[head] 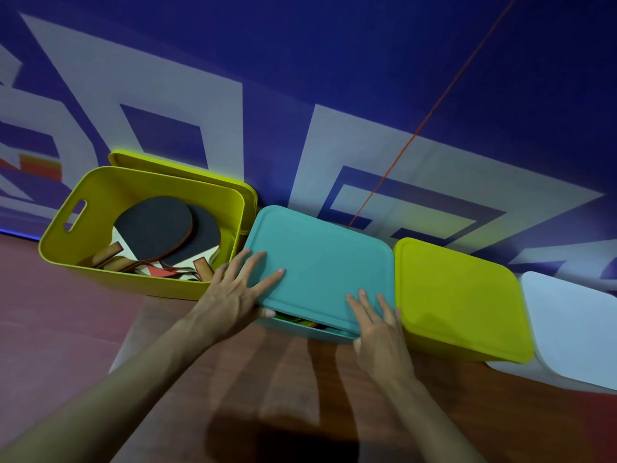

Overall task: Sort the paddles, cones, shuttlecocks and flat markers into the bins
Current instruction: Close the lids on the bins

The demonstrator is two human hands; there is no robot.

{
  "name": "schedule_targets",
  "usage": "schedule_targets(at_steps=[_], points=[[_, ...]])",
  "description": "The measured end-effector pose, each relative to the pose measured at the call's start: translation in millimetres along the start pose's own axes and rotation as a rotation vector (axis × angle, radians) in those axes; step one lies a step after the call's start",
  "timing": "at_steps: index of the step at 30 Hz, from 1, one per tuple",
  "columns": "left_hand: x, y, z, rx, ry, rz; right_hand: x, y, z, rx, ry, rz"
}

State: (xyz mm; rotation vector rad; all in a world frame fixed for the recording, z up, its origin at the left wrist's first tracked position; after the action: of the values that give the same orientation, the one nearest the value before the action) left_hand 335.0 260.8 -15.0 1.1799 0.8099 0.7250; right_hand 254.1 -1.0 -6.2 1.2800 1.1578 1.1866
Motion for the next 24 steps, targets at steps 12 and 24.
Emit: schedule_targets(at_steps=[12, 24], points=[[4, 4, 0, 0.033, -0.010, -0.063, -6, 14, 3, 0.090, 0.082, 0.016], [11, 4, 3, 0.074, 0.001, -0.156, -9, 4, 9, 0.121, 0.026, 0.078]])
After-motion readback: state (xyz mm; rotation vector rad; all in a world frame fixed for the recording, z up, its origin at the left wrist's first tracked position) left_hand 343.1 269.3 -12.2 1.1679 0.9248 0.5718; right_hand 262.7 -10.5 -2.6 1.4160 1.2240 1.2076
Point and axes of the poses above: each hand's wrist, its own z-axis towards the middle knuckle, its own y-axis out of the back of the hand, x = y × z, the point moved 6 cm from there along z, towards the middle knuckle, and after that the axes turned 14 degrees about -x, right-handed, at the moved point
